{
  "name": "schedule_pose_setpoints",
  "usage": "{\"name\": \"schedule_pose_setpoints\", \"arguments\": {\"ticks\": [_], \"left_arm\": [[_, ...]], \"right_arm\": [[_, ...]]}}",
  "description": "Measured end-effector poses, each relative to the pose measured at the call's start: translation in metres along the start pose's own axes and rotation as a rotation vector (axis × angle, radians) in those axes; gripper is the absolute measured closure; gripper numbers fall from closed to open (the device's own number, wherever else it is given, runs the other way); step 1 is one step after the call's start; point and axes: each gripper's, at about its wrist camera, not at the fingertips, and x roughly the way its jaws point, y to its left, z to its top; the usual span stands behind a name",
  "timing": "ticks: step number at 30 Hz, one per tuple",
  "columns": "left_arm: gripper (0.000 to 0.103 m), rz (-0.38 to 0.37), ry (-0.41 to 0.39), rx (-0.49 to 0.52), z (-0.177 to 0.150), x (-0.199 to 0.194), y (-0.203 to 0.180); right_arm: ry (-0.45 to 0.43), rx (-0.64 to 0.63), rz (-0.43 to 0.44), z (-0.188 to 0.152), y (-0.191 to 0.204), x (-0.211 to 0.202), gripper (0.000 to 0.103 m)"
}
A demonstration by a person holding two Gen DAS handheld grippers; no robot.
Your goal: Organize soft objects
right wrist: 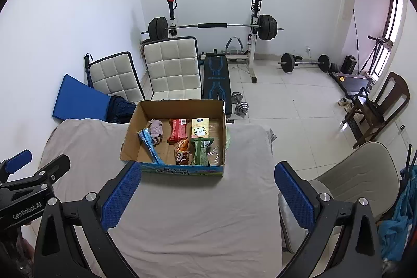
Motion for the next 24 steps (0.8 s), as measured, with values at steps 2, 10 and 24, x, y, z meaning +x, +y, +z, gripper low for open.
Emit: {"name": "schedule_pose_setpoints", "arguments": {"ticks": [2,10,24], "left_arm": [[0.000,-0.001,0.002,0.001,-0.0002,-0.0007,-0.0002],[0.000,0.000,0.001,0.002,-0.0010,-0.0039,-0.0023],[0.000,0.008,-0.008,-0.009,-0.0070,-0.0081,-0.0025]], "right_arm": [[-0.001,0.001,-0.003,-0.0008,-0.0002,-0.0004,0.000],[0.001,0.008,0.001,-0.0014,-0.0021,-0.0025,0.000],[-0.001,0.010,0.000,-0.0028,-0.0019,-0.0032,0.000]]}}
